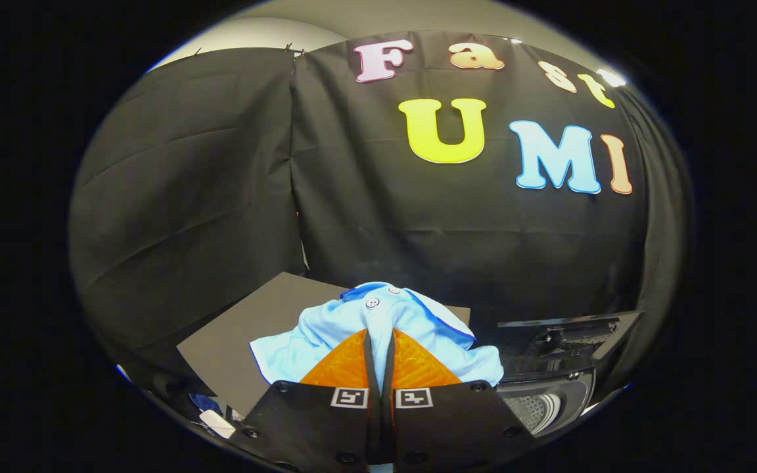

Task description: Put the clothes into the washing machine and then close the washing machine lid.

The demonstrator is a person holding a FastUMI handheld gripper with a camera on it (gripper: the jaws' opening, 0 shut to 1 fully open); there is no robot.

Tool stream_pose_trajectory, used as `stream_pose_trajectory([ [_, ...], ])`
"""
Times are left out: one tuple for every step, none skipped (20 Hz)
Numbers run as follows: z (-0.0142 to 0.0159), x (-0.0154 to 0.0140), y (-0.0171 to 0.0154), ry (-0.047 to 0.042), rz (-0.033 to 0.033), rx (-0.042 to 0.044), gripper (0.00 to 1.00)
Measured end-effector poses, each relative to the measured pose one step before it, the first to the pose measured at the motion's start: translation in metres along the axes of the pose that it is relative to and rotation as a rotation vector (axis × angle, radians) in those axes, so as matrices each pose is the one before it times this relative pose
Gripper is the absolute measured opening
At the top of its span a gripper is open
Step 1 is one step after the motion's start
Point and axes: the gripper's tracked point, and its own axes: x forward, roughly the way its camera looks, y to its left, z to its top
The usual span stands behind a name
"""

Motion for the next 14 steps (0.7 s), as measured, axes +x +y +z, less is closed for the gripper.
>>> stream_pose_trajectory([
  [-0.00103,-0.00249,-0.00722,0.00048,-0.00511,0.00455,0.01],
  [-0.00035,-0.00186,-0.00667,-0.00373,-0.00611,0.00525,0.01],
  [-0.0009,-0.00256,-0.00627,-0.00384,-0.00552,0.00371,0.01],
  [0.00026,-0.00108,-0.00666,-0.00274,-0.00595,0.0035,0.01],
  [-0.00047,-0.00178,-0.00518,-0.00046,-0.00557,0.00234,0.01],
  [-0.00076,-0.00155,-0.00723,-0.00294,-0.00697,0.00472,0.01],
  [-0.00052,-0.00095,-0.00511,-0.0001,-0.00538,0.00267,0.01],
  [-0.00125,-0.00141,-0.0063,-0.00303,-0.00742,0.00362,0.01],
  [-0.00162,-0.00075,-0.00631,-0.00173,-0.00731,0.00271,0.01],
  [-0.0007,-0.00165,-0.00631,0.00006,-0.00666,0.00189,0.01],
  [-0.00127,-0.00068,-0.00483,0.00018,-0.00581,0.00184,0.01],
  [-0.00085,-0.00068,-0.00701,-0.00004,-0.00641,0.00389,0.01],
  [-0.00059,-0.00118,-0.00508,-0.00052,-0.00363,0.00275,0.01],
  [-0.00169,-0.00058,-0.00584,0.00006,-0.00615,0.00258,0.01],
])
